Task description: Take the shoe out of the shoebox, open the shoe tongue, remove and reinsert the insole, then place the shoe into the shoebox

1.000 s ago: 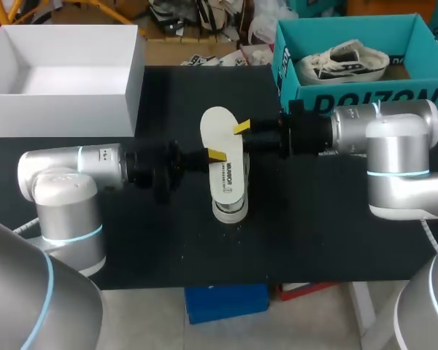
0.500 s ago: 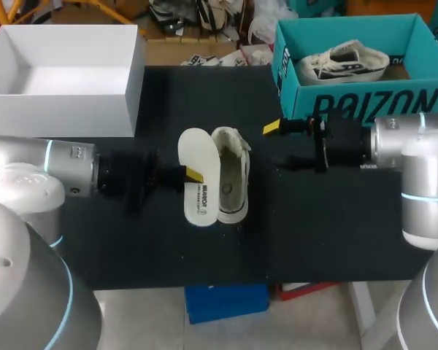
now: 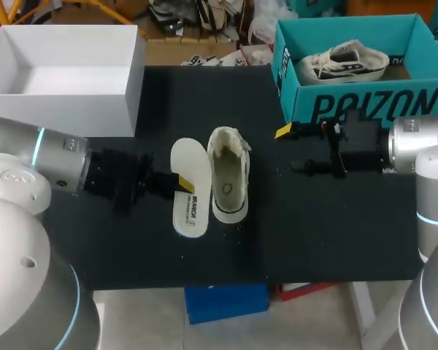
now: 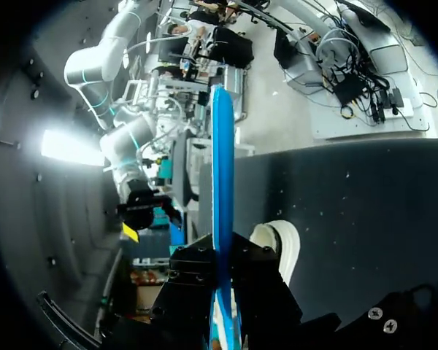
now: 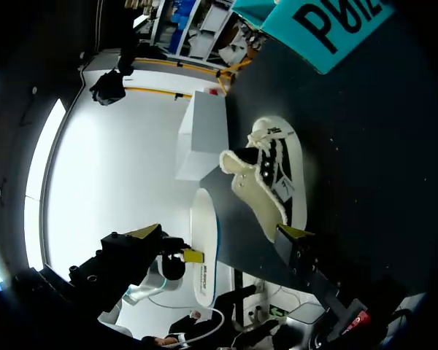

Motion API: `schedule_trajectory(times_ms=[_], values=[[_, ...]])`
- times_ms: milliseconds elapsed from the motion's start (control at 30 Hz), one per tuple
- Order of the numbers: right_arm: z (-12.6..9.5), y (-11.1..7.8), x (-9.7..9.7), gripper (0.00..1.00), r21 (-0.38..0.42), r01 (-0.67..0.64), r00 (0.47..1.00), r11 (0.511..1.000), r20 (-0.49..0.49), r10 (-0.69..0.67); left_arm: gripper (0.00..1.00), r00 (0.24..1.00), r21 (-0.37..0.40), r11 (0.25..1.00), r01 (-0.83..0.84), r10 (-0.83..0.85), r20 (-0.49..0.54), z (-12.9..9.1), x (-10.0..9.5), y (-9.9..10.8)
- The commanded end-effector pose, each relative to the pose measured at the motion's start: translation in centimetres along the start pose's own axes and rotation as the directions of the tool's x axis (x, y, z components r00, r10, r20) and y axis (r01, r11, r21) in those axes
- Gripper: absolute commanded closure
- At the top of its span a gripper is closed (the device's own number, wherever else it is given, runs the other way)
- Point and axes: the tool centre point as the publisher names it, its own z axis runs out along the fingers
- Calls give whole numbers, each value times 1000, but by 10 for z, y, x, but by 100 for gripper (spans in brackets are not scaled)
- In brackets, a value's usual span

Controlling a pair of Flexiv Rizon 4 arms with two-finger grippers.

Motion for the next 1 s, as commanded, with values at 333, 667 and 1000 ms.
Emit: schedule_trajectory(times_ms=[333,667,1000], values=[[-19,-21,-11,0,-59,-34,996,998,85,39,100,935,-31,998,-58,43,-352,3,5,-27],[-44,-38,-17,0,-80,33,991,996,130,-23,100,923,14,1000,-27,31,-383,12,13,-36],[-46,-42,-22,0,131,179,940,975,270,-209,100,933,43,999,9,7,-360,18,21,-36]])
